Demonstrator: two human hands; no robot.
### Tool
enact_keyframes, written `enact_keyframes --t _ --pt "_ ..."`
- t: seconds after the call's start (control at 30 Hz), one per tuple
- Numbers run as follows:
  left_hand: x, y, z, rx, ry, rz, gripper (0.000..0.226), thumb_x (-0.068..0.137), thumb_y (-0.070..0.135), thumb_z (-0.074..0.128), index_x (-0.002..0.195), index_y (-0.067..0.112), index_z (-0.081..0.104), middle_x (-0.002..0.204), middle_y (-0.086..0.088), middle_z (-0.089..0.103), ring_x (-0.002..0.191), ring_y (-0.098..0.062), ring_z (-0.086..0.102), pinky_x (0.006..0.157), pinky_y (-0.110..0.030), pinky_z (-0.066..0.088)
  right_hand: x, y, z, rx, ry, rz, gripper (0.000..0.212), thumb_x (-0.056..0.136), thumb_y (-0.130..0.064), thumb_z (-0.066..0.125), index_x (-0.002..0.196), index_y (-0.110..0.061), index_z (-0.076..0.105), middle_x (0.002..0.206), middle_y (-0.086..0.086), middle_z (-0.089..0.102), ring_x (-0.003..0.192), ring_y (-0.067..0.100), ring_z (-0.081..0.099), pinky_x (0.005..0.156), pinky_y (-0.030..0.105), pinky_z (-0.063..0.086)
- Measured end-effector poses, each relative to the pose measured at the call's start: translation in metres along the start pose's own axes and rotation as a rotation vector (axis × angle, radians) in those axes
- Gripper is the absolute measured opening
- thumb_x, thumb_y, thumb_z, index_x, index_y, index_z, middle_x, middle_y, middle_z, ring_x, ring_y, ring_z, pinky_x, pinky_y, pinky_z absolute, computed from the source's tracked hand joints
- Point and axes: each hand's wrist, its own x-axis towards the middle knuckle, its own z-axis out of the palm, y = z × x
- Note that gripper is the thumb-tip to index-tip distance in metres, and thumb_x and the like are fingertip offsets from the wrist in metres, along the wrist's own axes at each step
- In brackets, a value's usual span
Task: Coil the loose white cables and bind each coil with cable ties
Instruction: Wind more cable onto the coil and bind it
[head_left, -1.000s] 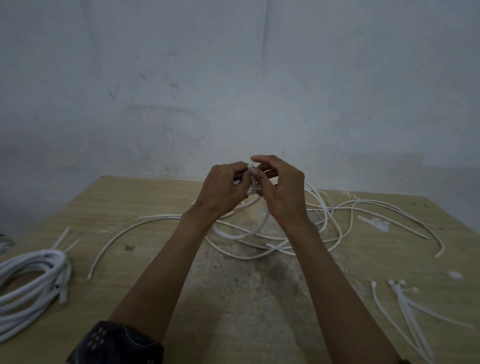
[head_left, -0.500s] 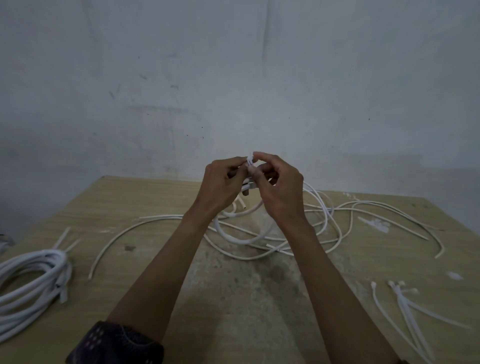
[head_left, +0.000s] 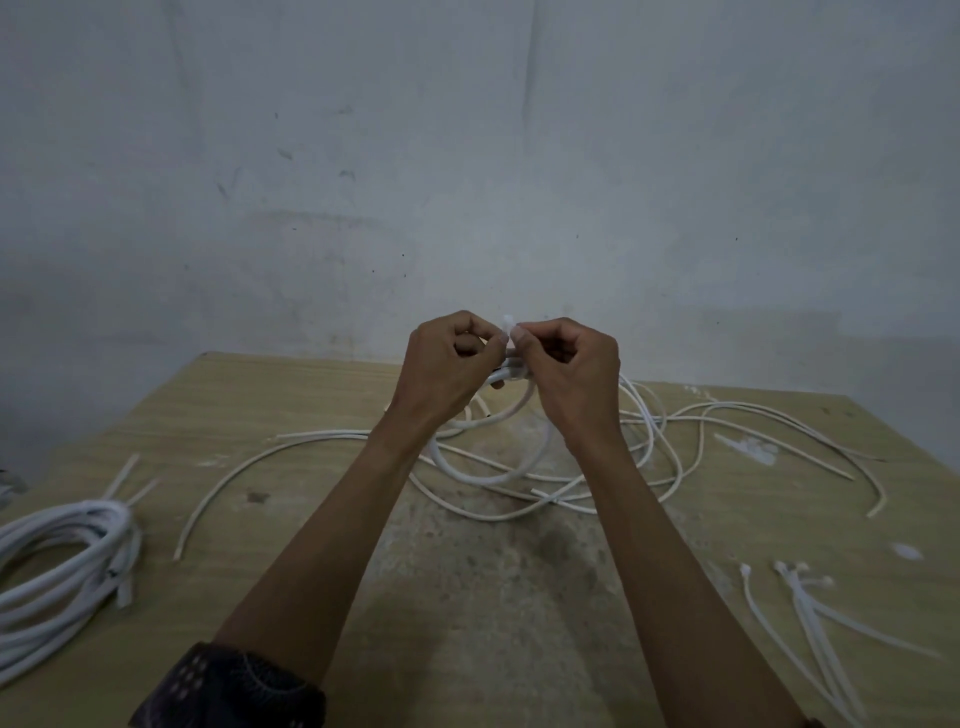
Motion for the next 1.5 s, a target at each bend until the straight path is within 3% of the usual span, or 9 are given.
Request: enact_keyframes --t 0.3,0.43,0.57,0.7,0.83,1.03,1.17,1.33,1.5 --pt "-0.006 -0.006 0.008 0.089 0.043 0.13 0.015 0.084 0.034 0.067 0.081 0.019 0.068 0.06 0.011 0.068 0.058 -0.004 0.067 0.057 -0.039 0.055 0.008 0.0 -0.011 -0.197 -0.107 0.062 0.008 0.086 -0.024 0.075 0.083 -0.017 0.075 0.073 -0.007 0.073 0.07 0.008 0.07 0.071 0.034 0.059" --pt "-0.005 -0.006 0.011 0.093 0.009 0.181 0.016 0.088 0.03 0.068 0.083 0.015 0.071 0.059 0.008 0.068 0.055 -0.005 0.065 0.056 -0.031 0.052 0.009 0.0 -0.013 -0.06 -0.107 0.042 0.01 0.088 -0.016 0.074 0.098 -0.015 0.075 0.08 0.0 0.074 0.07 0.01 0.07 0.066 0.028 0.057" --pt "-0.005 -0.005 0.01 0.057 -0.038 0.136 0.007 0.09 0.013 0.068 0.089 0.008 0.074 0.057 0.017 0.061 0.048 0.003 0.057 0.054 -0.01 0.041 0.01 0.001 -0.012 -0.121 -0.067 -0.006 0.003 0.086 -0.012 0.074 0.088 -0.015 0.076 0.081 -0.006 0.074 0.077 0.007 0.068 0.074 0.022 0.055" --pt "-0.007 0.003 0.006 -0.062 -0.13 0.081 0.02 0.101 0.02 0.056 0.099 0.009 0.072 0.071 0.013 0.067 0.05 -0.001 0.059 0.047 -0.018 0.044 0.008 0.001 -0.009 -0.149 -0.045 -0.027 0.004 0.087 -0.021 0.074 0.086 -0.017 0.075 0.081 -0.011 0.073 0.076 0.005 0.067 0.071 0.02 0.053" --pt "-0.008 0.01 0.006 -0.162 -0.245 0.021 0.027 0.099 0.035 0.058 0.104 0.011 0.071 0.054 0.008 0.06 0.037 -0.009 0.041 0.041 -0.022 0.032 0.011 0.0 -0.013 -0.152 -0.02 -0.039 0.002 0.086 -0.022 0.074 0.085 -0.019 0.075 0.081 -0.014 0.071 0.073 0.001 0.063 0.066 0.018 0.048" --pt "-0.007 -0.005 0.007 -0.202 -0.263 -0.156 0.055 0.104 0.036 0.048 0.077 -0.01 0.064 0.048 0.003 0.045 0.037 -0.007 0.037 0.045 -0.019 0.03 0.006 -0.007 -0.008 -0.159 0.06 -0.132 0.005 0.088 -0.016 0.073 0.086 -0.021 0.072 0.082 -0.014 0.068 0.073 -0.005 0.06 0.063 0.004 0.037" --pt "-0.001 -0.015 0.005 -0.083 -0.154 -0.259 0.057 0.103 0.039 0.048 0.054 0.012 0.05 0.042 -0.001 0.042 0.034 -0.012 0.039 0.046 -0.021 0.031 -0.003 -0.011 0.003 -0.185 -0.005 -0.263 0.001 0.087 -0.016 0.073 0.087 -0.017 0.073 0.084 -0.009 0.069 0.077 0.001 0.06 0.07 0.004 0.036" --pt "0.01 -0.032 -0.013 -0.029 -0.04 -0.316 0.06 0.101 0.039 0.053 0.047 0.013 0.043 0.033 0.007 0.035 0.037 -0.019 0.046 0.049 -0.025 0.032 -0.012 -0.008 0.014 -0.234 -0.102 -0.337 0.004 0.089 -0.015 0.072 0.087 -0.011 0.072 0.088 -0.001 0.072 0.083 0.01 0.061 0.073 0.005 0.035" --pt "0.0 -0.02 -0.003 0.199 -0.235 -0.24 0.062 0.102 0.04 0.048 0.054 0.002 0.058 0.049 -0.017 0.058 0.039 -0.018 0.051 0.052 -0.026 0.039 0.001 -0.004 0.014 -0.126 0.009 -0.206 0.002 0.089 -0.018 0.072 0.088 -0.019 0.07 0.084 -0.011 0.069 0.078 0.003 0.064 0.064 0.016 0.046"
